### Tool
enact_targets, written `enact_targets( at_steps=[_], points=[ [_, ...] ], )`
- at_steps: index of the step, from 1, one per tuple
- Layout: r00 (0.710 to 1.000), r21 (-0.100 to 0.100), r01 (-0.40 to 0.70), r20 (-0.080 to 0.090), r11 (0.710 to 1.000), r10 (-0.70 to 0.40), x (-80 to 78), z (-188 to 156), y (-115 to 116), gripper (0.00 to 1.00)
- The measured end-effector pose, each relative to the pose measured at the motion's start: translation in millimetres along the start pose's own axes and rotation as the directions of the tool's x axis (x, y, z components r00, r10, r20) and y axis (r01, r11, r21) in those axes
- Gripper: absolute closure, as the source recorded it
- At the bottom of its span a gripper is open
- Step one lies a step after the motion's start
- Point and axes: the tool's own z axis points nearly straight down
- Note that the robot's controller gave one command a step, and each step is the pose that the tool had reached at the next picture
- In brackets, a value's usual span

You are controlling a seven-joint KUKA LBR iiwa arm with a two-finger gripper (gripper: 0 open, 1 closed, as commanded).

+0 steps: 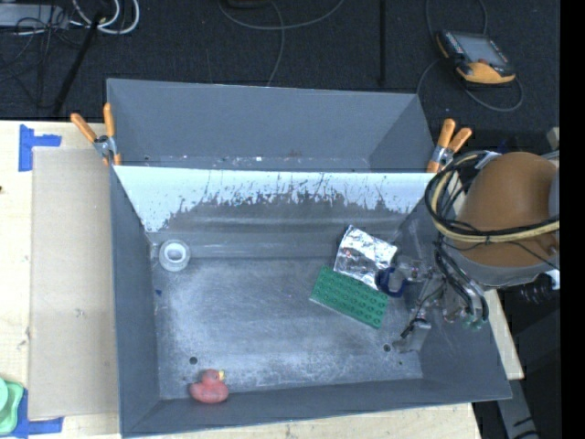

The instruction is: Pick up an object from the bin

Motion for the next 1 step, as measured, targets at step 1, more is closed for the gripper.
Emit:
enact_targets(
  at_steps=[1],
  points=[
    [1.0, -0.002, 0.003, 0.0, 1.0, -0.003, -44.9, 71.4, 42.9, 0.0]
  ],
)
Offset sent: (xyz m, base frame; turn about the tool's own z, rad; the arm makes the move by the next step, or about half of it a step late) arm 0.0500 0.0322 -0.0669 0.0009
